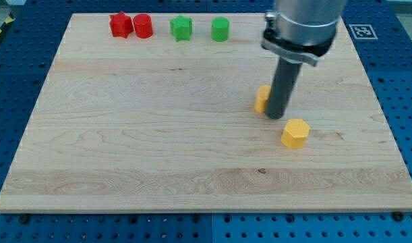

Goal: Place the yellow heart above the yellow hexagon

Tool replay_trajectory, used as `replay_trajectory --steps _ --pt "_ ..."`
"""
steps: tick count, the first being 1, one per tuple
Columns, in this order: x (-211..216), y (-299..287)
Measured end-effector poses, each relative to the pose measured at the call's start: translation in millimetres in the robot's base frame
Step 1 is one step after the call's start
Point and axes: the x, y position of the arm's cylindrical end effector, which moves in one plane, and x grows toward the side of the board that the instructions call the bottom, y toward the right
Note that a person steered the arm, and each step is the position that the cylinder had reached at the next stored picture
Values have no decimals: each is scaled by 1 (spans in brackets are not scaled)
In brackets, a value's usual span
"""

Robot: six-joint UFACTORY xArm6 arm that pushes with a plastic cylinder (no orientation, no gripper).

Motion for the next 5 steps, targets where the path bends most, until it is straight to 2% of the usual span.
replay_trajectory --steps 1,2,3,5 --pt "-3 -41" --pt "-35 -49" --pt "-41 -36" --pt "-2 -29"
